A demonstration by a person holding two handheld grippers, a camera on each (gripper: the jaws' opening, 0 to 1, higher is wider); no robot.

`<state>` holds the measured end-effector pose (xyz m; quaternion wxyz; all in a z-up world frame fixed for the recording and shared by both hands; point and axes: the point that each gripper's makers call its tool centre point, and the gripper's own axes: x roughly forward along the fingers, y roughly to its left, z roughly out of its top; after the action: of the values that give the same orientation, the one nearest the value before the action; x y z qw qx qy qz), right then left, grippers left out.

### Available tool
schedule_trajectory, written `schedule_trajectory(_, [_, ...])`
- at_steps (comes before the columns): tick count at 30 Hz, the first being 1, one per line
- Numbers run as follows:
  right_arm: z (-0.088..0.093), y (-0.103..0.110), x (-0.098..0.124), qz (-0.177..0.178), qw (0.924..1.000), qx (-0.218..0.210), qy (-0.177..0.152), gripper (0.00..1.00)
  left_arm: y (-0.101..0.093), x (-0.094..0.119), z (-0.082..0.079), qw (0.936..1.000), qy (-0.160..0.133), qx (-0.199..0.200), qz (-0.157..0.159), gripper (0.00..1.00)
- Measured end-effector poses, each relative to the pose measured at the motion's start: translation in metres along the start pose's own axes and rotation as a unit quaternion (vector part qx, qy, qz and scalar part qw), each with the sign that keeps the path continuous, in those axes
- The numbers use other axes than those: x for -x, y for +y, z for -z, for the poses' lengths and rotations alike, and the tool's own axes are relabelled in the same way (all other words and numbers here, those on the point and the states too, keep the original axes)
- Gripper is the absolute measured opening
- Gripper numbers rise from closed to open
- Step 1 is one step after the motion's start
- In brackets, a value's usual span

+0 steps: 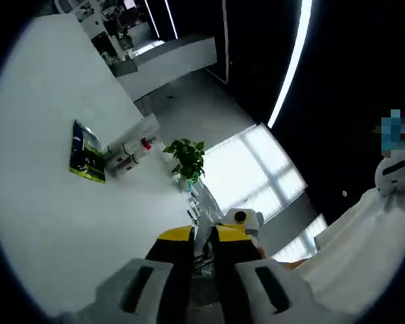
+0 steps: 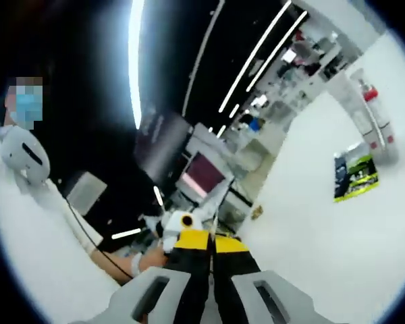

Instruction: Arrange the skincare products in the storage area until every visible bottle or jar stands upright without overlapping.

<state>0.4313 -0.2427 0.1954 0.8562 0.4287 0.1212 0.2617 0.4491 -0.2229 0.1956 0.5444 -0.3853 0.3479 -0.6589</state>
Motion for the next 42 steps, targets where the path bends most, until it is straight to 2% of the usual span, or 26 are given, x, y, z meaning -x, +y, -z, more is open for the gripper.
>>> schedule_trajectory(2, [0.001,0.001,0.000,-0.005,1.0000,-0.002,0.001,0.00,0.001,0.000,0.003,0.9998,0.017,0.001,-0.011,0.00])
schedule_trajectory(5, [0.009,0.001,0.001,0.000,0.9997,0.006,0.022,0.00,0.005,0.004,0.010,0.9981,0.048,-0.025,-0.030,0.00])
schedule_trajectory(7, [0.020,-0.004,0.004,0.010,0.9981,0.005,0.061,0.07,0.005,0.005,0.012,0.9972,0.059,-0.035,-0.031,0.00])
schedule_trajectory(8, [0.022,-0.009,0.005,0.022,0.9963,0.040,0.072,0.13,0.005,0.006,0.013,0.9961,0.066,-0.046,-0.035,0.00])
schedule_trajectory(10, [0.023,-0.009,0.007,0.029,0.9934,0.068,0.088,0.26,0.006,0.008,0.020,0.9914,0.098,-0.075,-0.043,0.00])
schedule_trajectory(12, [0.029,-0.007,0.009,0.021,0.9898,0.076,0.119,0.29,0.003,0.010,0.028,0.9854,0.129,-0.103,-0.041,0.00])
schedule_trajectory(13, [0.036,-0.006,0.011,0.014,0.9850,0.092,0.146,0.30,0.000,0.009,0.034,0.9807,0.151,-0.119,-0.035,0.00])
schedule_trajectory(15, [0.049,-0.002,0.012,-0.007,0.9782,0.091,0.187,0.33,-0.002,0.010,0.042,0.9724,0.183,-0.142,-0.031,0.00])
schedule_trajectory(16, [0.056,0.000,0.012,-0.013,0.9743,0.087,0.208,0.33,-0.005,0.010,0.049,0.9649,0.208,-0.158,-0.023,0.00])
schedule_trajectory(17, [0.063,0.001,0.013,-0.019,0.9675,0.101,0.231,0.31,-0.006,0.010,0.054,0.9593,0.225,-0.169,-0.021,0.00])
schedule_trajectory(19, [0.072,0.003,0.015,-0.035,0.9534,0.140,0.265,0.17,-0.005,0.012,0.066,0.9434,0.270,-0.192,-0.020,0.00])
schedule_trajectory(21, [0.080,0.010,0.018,-0.054,0.9465,0.132,0.290,0.08,0.000,0.014,0.072,0.9268,0.303,-0.221,-0.026,0.00])
schedule_trajectory(22, [0.083,0.010,0.019,-0.056,0.9434,0.134,0.298,0.08,-0.003,0.017,0.079,0.9195,0.326,-0.219,-0.018,0.00])
schedule_trajectory(24, [0.091,0.015,0.022,-0.076,0.9365,0.135,0.315,0.00,-0.003,0.017,0.083,0.9135,0.340,-0.222,-0.019,0.00])
schedule_trajectory(25, [0.090,0.011,0.020,-0.060,0.9372,0.142,0.313,0.00,-0.003,0.019,0.085,0.9102,0.350,-0.221,-0.016,0.00])
schedule_trajectory(27, [0.088,0.010,0.021,-0.063,0.9392,0.155,0.300,0.00,0.001,0.017,0.080,0.9159,0.337,-0.217,-0.025,0.00])
schedule_trajectory(28, [0.087,0.009,0.021,-0.061,0.9403,0.152,0.298,0.00,0.000,0.016,0.079,0.9226,0.329,-0.200,-0.028,0.00])
schedule_trajectory(29, [0.083,0.008,0.020,-0.060,0.9454,0.143,0.287,0.00,-0.001,0.015,0.075,0.9303,0.314,-0.187,-0.030,0.00])
schedule_trajectory(31, [0.073,0.013,0.017,-0.069,0.9587,0.116,0.250,0.00,-0.006,0.012,0.069,0.9409,0.288,-0.178,-0.021,0.00])
schedule_trajectory(32, [0.072,0.013,0.018,-0.066,0.9606,0.105,0.249,0.00,-0.007,0.011,0.065,0.9447,0.277,-0.175,-0.019,0.01])
schedule_trajectory(34, [0.064,0.015,0.015,-0.071,0.9687,0.085,0.222,0.00,-0.005,0.013,0.062,0.9501,0.265,-0.163,-0.029,0.03])
schedule_trajectory(35, [0.061,0.013,0.016,-0.068,0.9705,0.082,0.216,0.00,-0.004,0.014,0.060,0.9525,0.257,-0.160,-0.030,0.04])
schedule_trajectory(36, [0.058,0.012,0.014,-0.066,0.9738,0.074,0.204,0.00,-0.004,0.015,0.061,0.9525,0.259,-0.158,-0.029,0.05])
schedule_trajectory(38, [0.049,0.015,0.012,-0.073,0.9800,0.049,0.178,0.00,-0.004,0.016,0.061,0.9564,0.250,-0.148,-0.031,0.07])
schedule_trajectory(41, [0.042,0.016,0.008,-0.075,0.9833,0.035,0.162,0.00,-0.008,0.016,0.061,0.9610,0.239,-0.137,-0.026,0.00])
schedule_trajectory(42, [0.042,0.016,0.008,-0.077,0.9828,0.035,0.164,0.00,-0.010,0.014,0.058,0.9655,0.224,-0.130,-0.023,0.00])
